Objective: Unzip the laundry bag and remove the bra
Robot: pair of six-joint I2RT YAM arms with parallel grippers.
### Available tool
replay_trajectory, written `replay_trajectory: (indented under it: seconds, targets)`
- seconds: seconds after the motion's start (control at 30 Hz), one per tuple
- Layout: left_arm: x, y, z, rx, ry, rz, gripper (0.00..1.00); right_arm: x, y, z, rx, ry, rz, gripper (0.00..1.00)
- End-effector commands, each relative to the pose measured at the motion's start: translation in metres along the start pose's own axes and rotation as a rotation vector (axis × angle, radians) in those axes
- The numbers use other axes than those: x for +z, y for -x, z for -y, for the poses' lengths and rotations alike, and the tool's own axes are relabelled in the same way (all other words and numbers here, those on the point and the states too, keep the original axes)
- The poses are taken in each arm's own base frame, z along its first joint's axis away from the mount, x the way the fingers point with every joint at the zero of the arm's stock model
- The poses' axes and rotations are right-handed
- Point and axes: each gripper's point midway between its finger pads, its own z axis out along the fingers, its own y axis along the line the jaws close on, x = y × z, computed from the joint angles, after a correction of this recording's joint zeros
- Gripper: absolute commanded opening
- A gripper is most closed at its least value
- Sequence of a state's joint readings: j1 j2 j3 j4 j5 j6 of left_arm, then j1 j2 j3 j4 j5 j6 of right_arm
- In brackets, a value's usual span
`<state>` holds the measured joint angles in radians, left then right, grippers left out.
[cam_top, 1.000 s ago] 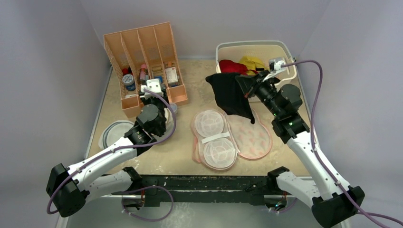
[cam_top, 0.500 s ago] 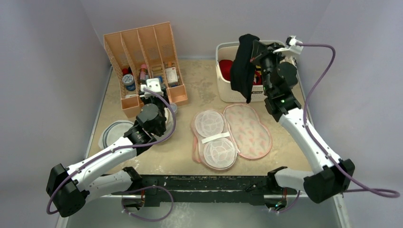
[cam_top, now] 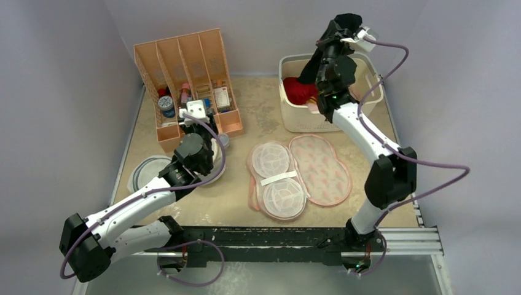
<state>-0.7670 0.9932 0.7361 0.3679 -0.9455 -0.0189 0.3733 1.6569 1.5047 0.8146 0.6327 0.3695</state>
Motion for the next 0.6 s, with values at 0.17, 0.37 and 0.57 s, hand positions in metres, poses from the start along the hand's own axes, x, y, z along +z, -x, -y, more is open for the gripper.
replay_trajectory:
  seconds: [0.17, 0.37, 0.57]
  targets:
    - [0.001, 0.035, -0.004, -0.115, 0.000, 0.060, 0.45, 0.024, -0.007, 0.010, 0.045, -0.048, 0.264, 0.00]
    - [0.000, 0.039, -0.006, -0.131, -0.006, 0.067, 0.45, 0.013, -0.064, 0.043, -0.016, -0.091, 0.209, 0.00]
    - [0.003, 0.029, -0.004, -0.118, 0.012, 0.047, 0.45, -0.012, -0.096, 0.077, -0.099, -0.110, 0.091, 0.00]
